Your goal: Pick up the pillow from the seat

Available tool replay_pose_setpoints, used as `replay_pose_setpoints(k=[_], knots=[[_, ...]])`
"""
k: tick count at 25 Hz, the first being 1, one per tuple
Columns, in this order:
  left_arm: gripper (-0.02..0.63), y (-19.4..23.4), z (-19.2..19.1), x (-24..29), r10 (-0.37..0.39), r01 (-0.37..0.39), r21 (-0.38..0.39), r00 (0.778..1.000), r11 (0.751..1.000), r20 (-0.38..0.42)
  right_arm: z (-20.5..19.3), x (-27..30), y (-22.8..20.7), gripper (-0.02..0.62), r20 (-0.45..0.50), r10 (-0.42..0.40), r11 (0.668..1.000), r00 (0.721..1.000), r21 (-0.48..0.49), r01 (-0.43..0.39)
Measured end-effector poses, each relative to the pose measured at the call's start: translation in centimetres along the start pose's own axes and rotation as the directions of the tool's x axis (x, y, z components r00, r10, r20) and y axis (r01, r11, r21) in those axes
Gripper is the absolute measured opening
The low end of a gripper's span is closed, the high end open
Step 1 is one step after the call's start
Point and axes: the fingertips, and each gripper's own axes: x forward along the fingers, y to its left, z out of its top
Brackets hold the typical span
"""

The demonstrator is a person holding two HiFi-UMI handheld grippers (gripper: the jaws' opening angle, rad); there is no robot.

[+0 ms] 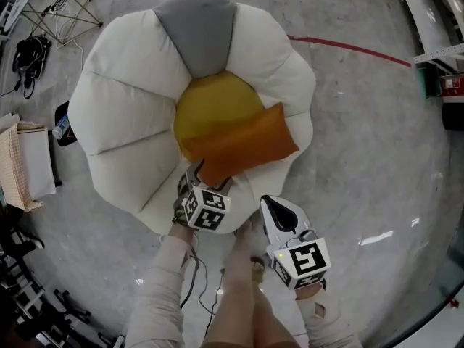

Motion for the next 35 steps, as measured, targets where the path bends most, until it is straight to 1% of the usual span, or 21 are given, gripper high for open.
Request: replay_pose_setpoints(k=[2,4,7,9,12,14,16,19,21,23,27,29,33,35], knots=[[0.386,0.2,-0.6,1.9,-0.013,0.015,0.073,1.0,0.997,-0.027,-0.8,1.0,-0.7,0.0,-0.005,-0.001,1.0,1.0,0.015,0.001],[0.435,0.4,-1.0,3.7,-0.019,0.026,0.146,0.998,0.989,-0.053,-1.3,1.8,-1.2,0.0,-0.004,0.002,1.0,1.0,0.028,-0.002],[0.489,0.8,-1.6,6.0,-0.004,0.032,0.265,0.994,0.964,-0.107,-2.0,2.7,-1.8,0.0,0.0,0.006,0.999,1.0,0.049,-0.006],[0.524,1.0,-1.8,7.4,0.002,0.045,0.327,0.99,0.944,-0.144,-2.4,3.0,-2.2,0.0,0.0,0.008,0.998,1.0,0.057,-0.008],[0.564,0.8,-2.2,9.1,-0.014,0.089,0.372,0.98,0.924,-0.2,-3.1,3.2,-2.6,0.0,-0.005,0.008,0.998,1.0,0.068,-0.007],[0.588,0.5,-2.6,10.2,-0.035,0.13,0.378,0.968,0.917,-0.247,-3.6,3.3,-2.9,0.0,-0.009,0.008,0.997,1.0,0.075,-0.007],[0.589,0.5,-3.0,11.3,-0.046,0.157,0.374,0.956,0.914,-0.289,-4.0,3.4,-3.2,0.0,-0.013,0.006,0.997,1.0,0.08,-0.005],[0.589,0.9,-3.6,12.6,-0.049,0.176,0.362,0.941,0.916,-0.334,-4.3,3.8,-3.6,0.0,-0.015,-0.001,0.996,1.0,0.088,0.003],[0.589,0.9,-3.8,13.2,-0.056,0.188,0.359,0.936,0.914,-0.348,-4.5,3.9,-3.8,0.0,-0.015,-0.007,0.996,1.0,0.092,0.008],[0.589,0.8,-3.7,13.4,-0.062,0.195,0.357,0.934,0.913,-0.351,-4.6,3.9,-4.0,0.0,-0.013,-0.014,0.995,1.0,0.095,0.015],[0.585,0.6,-3.7,13.1,-0.064,0.191,0.36,0.939,0.913,-0.337,-5.0,4.0,-3.6,0.0,-0.013,-0.017,0.995,1.0,0.101,0.018],[0.538,0.3,-3.8,12.7,-0.065,0.19,0.364,0.941,0.912,-0.331,-5.1,3.9,-3.3,0.0,-0.012,-0.015,0.995,1.0,0.1,0.016],[0.404,-0.6,-3.6,11.6,-0.045,0.169,0.391,0.951,0.905,-0.307,-4.8,3.5,-3.2,0.0,-0.007,-0.022,0.995,1.0,0.097,0.022],[0.364,-1.1,-3.5,10.9,-0.03,0.151,0.399,0.956,0.904,-0.293,-4.5,3.0,-3.1,0.0,-0.004,-0.027,0.995,1.0,0.092,0.028]])
